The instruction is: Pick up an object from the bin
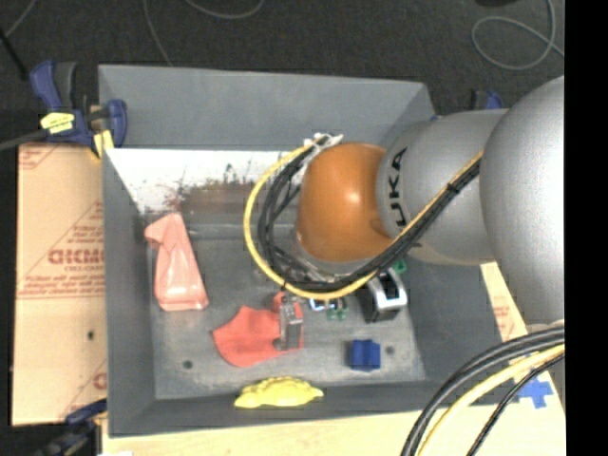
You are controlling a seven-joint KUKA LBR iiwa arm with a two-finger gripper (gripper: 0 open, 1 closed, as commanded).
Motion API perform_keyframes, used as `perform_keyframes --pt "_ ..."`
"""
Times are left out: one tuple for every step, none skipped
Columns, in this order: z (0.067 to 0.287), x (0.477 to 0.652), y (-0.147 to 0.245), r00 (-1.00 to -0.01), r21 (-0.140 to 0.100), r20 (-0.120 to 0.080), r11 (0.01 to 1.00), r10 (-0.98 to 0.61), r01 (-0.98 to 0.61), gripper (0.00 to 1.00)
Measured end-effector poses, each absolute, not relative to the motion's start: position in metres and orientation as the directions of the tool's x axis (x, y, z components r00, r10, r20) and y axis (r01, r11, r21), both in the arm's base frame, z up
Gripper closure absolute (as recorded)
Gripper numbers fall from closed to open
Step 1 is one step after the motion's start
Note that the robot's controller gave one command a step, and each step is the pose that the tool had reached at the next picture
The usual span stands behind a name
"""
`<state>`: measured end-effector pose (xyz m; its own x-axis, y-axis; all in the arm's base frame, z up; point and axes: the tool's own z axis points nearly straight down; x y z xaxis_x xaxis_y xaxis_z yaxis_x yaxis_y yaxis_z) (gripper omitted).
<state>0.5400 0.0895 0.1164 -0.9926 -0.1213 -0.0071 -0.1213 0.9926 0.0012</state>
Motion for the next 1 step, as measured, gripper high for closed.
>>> perform_keyframes --pt "0.0749 0.5463 0.0963 -0.980 0.001 -0.004 0.980 -0.199 -0.199 0.00"
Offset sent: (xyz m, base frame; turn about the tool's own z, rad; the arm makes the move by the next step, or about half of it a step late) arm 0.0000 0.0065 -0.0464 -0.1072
